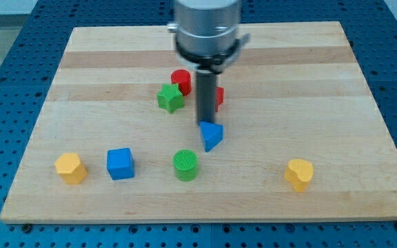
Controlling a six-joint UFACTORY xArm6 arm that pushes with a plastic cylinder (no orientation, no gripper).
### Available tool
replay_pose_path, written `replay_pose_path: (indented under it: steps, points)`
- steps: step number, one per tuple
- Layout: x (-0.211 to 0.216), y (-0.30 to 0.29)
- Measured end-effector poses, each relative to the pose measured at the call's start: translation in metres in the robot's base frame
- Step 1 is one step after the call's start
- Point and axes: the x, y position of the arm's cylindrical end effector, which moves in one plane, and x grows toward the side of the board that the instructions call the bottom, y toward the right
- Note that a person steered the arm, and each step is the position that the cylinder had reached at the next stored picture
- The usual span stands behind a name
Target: Move the green star closer to the green circle
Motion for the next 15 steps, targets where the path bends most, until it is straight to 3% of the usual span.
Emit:
replay_pose_path:
  steps: [3,4,5,6,8,10,12,14,15]
  points:
    - [-0.012,-0.166]
    - [-0.051,-0.180]
    - [-0.086,-0.166]
    - [-0.091,-0.114]
    - [-0.053,-0.025]
    - [-0.043,-0.017]
    - [-0.022,0.030]
    - [-0.013,0.014]
    - [0.003,0.035]
